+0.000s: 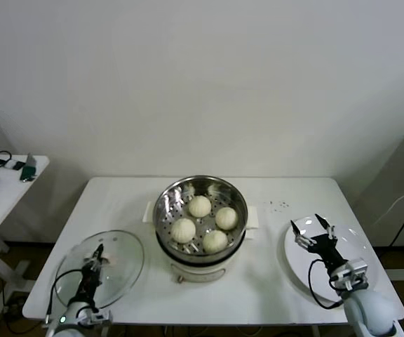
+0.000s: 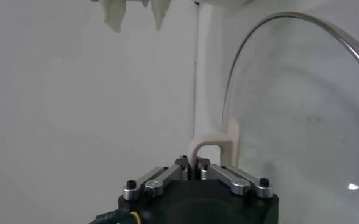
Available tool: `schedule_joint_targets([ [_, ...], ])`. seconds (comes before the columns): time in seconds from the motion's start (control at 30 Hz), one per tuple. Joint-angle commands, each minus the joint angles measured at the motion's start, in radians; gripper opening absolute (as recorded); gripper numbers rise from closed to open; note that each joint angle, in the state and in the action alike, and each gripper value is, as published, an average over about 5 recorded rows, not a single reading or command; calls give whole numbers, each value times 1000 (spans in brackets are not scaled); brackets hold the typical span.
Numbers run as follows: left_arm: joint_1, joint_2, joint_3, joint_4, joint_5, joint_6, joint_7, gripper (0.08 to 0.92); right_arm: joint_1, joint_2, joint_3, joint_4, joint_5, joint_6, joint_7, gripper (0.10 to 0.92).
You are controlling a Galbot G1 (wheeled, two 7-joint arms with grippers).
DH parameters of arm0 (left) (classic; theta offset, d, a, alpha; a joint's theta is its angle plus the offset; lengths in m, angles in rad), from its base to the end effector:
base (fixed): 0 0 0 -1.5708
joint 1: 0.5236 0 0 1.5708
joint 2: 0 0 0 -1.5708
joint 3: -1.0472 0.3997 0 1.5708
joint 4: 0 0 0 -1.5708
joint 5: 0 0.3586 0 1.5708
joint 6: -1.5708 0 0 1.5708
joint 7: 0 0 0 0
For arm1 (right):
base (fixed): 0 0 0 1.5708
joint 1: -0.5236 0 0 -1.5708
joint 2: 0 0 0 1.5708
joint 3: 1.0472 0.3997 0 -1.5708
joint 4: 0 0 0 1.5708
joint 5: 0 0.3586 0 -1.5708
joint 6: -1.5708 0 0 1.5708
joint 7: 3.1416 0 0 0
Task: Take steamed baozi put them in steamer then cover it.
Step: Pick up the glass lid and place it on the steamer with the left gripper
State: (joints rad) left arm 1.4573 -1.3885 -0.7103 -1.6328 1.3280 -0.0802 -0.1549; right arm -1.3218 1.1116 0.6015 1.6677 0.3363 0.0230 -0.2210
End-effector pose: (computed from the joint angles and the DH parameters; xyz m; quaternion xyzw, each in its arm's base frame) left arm 0.1793 0.1338 -0.4696 -0.0188 -0.7124 -0.6958 0.0893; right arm 0.2571 -0.1867 -0.3996 0.1023 -0.9904 0.0574 0.0725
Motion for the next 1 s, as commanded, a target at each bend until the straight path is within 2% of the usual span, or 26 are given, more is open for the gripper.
schedule_joint_targets([
  [0.03, 48, 18, 5, -123, -21, 40, -25, 149, 6, -5, 4, -1, -3, 1, -1, 823],
  [0.23, 122, 53, 3, -273, -21, 158, -52, 149, 25, -25, 1, -16, -1, 3, 0, 823],
  [0.53, 217, 123, 0, -496, -75, 327, -45, 149, 54, -40, -20, -43, 0, 6, 2, 823],
  [0.77, 194, 233, 57, -587, -130, 424, -18, 149, 74, -35, -44, -59, -1, 7, 0, 823],
  [1.0, 84, 379, 231, -588, -195, 542, 7, 149, 80, -18, -66, -61, -17, 14, -2, 823],
])
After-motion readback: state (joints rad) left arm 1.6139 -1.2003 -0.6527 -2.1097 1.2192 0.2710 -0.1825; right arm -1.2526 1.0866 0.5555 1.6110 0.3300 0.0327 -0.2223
